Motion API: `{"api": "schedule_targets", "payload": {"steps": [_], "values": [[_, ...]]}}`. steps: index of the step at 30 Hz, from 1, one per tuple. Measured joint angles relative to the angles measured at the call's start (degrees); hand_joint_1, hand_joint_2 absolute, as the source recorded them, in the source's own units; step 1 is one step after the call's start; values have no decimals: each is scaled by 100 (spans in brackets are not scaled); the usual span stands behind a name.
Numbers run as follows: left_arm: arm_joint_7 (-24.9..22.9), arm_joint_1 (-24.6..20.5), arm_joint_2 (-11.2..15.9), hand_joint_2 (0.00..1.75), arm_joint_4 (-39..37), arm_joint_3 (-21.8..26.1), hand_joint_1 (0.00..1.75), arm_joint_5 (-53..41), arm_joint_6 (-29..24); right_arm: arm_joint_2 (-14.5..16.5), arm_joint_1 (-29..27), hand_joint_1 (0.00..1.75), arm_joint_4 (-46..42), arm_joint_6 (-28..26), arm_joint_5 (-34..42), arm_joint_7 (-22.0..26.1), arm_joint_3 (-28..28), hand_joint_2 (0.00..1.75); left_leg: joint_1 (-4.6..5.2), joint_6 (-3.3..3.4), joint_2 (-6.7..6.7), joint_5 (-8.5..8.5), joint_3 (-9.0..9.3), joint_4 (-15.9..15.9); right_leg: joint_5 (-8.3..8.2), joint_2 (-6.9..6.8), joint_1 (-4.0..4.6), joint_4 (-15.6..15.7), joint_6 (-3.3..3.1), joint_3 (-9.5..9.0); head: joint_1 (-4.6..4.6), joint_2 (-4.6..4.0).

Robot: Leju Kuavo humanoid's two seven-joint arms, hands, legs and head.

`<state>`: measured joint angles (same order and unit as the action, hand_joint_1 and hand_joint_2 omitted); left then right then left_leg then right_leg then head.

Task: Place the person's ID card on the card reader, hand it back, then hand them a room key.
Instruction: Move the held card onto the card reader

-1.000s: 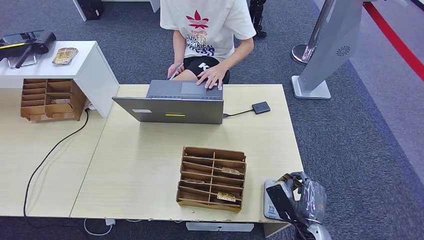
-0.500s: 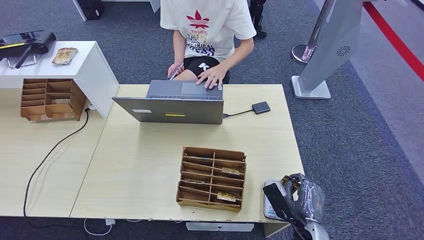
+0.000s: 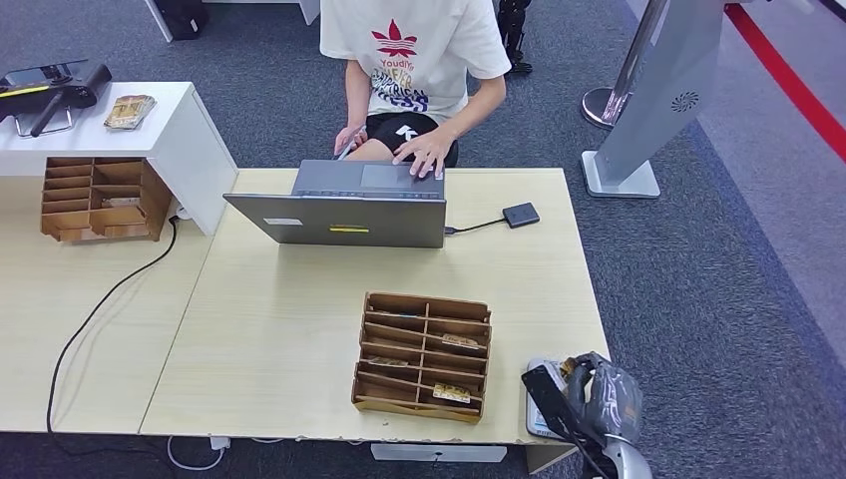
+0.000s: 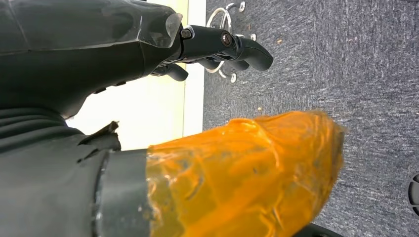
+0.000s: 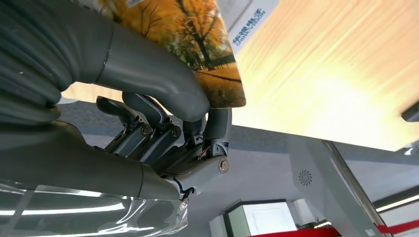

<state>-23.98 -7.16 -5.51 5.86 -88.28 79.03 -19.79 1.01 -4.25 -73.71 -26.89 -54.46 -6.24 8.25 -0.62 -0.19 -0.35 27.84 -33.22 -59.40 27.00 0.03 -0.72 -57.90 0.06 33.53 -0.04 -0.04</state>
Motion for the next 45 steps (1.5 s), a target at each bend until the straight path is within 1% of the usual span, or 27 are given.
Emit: {"api": "schedule_targets", "payload": {"steps": [10, 30, 45], "values": [[0, -4, 3, 0, 0, 0, 0, -82, 13, 0, 201, 175, 353, 41, -28, -1, -112, 175, 0, 0, 3, 0, 6, 0, -1, 2, 0, 0, 0, -5, 1, 0], [7, -5, 3, 0, 0, 0, 0, 16, 57, 0, 222, 175, 501, -3, -993, -450, -158, 175, 0, 0, 4, 0, 12, 0, -1, 2, 0, 0, 0, -10, 0, 0], [11, -5, 3, 0, 0, 0, 0, 17, 60, 0, 214, 175, 481, 42, -1376, -597, -155, 175, 0, 0, 4, 0, 13, 0, -1, 2, 0, 1, 0, -11, 0, 0]]}}
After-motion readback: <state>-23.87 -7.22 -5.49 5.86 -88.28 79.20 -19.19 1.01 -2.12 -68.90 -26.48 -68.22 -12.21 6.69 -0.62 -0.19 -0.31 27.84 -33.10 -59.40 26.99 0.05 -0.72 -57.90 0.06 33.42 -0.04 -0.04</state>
